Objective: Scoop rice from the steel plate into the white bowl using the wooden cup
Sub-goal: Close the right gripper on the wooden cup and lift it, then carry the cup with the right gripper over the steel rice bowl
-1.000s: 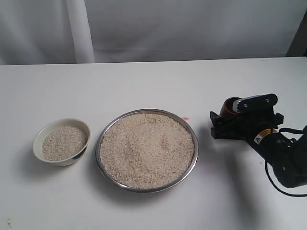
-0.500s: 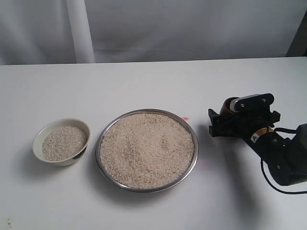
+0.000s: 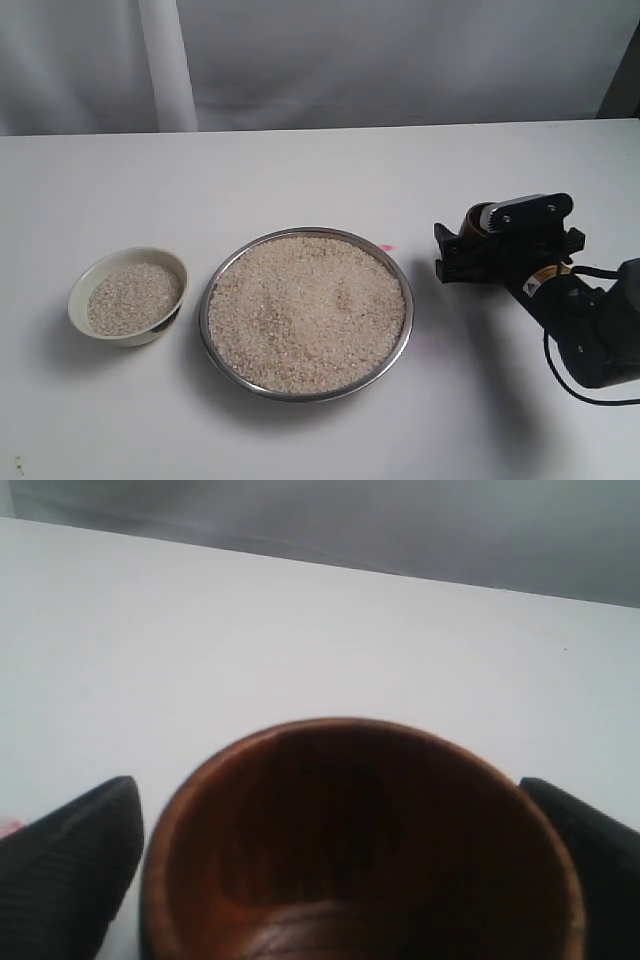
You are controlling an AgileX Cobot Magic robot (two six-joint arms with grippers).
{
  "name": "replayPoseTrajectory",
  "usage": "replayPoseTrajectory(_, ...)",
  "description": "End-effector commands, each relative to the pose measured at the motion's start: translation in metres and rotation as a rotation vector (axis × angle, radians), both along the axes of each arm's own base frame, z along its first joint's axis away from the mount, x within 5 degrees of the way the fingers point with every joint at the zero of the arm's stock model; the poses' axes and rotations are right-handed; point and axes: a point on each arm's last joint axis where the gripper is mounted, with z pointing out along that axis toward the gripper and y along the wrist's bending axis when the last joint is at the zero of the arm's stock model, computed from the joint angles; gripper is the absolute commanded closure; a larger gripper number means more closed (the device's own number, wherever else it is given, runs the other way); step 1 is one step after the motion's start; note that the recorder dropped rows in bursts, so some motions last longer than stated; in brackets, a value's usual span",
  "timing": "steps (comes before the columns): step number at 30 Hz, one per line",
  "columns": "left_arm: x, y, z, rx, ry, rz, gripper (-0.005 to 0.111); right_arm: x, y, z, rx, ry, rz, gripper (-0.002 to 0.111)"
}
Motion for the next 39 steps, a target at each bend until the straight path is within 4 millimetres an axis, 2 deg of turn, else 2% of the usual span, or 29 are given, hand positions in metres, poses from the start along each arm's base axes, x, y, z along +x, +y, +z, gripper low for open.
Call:
replayPoseTrajectory(1, 0.000, 0.000, 0.001, -0.002, -0.011, -0.007, 0.107, 0.004, -0.002, -0.007, -0.021, 0.001, -0.002, 0.019)
replayPoseTrajectory(11, 0.000, 0.000, 0.001, -0.002, -0.011, -0.007, 0.107, 0.007, 0.001, -0.009, -0.025, 0.004, 0.023, 0.019)
replayPoseTrajectory(16, 0.000, 0.000, 0.001, -0.002, -0.011, -0.007, 0.107, 0.007, 0.001, -0.009, -0.024, 0.004, 0.020, 0.029)
replayPoseTrajectory(19, 0.000, 0.000, 0.001, -0.002, -0.011, -0.007, 0.107, 0.008, 0.000, -0.009, -0.022, 0.004, 0.005, 0.041)
replayPoseTrajectory(22, 0.000, 0.000, 0.001, -0.002, -0.011, -0.007, 0.107, 0.008, -0.002, -0.010, -0.022, 0.012, -0.010, 0.061)
replayPoseTrajectory(23, 0.000, 0.000, 0.001, -0.002, -0.011, -0.007, 0.107, 0.008, -0.002, -0.010, -0.022, 0.014, -0.012, 0.070)
replayPoseTrajectory(25, 0.000, 0.000, 0.001, -0.002, -0.011, -0.007, 0.107, 0.008, -0.002, -0.010, -0.022, 0.014, -0.012, 0.100)
replayPoseTrajectory(26, 0.000, 0.000, 0.001, -0.002, -0.011, -0.007, 0.107, 0.008, -0.002, -0.010, -0.022, 0.014, -0.012, 0.108)
replayPoseTrajectory(28, 0.000, 0.000, 0.001, -0.002, -0.011, -0.007, 0.107, 0.008, -0.002, -0.010, -0.026, 0.014, -0.011, 0.108)
replayPoseTrajectory(31, 0.000, 0.000, 0.001, -0.002, -0.011, -0.007, 0.107, 0.009, 0.001, 0.007, -0.048, 0.033, 0.027, 0.108)
replayPoseTrajectory(39, 0.000, 0.000, 0.001, -0.002, -0.011, -0.007, 0.107, 0.002, 0.000, 0.090, -0.289, 0.145, 0.116, 0.108)
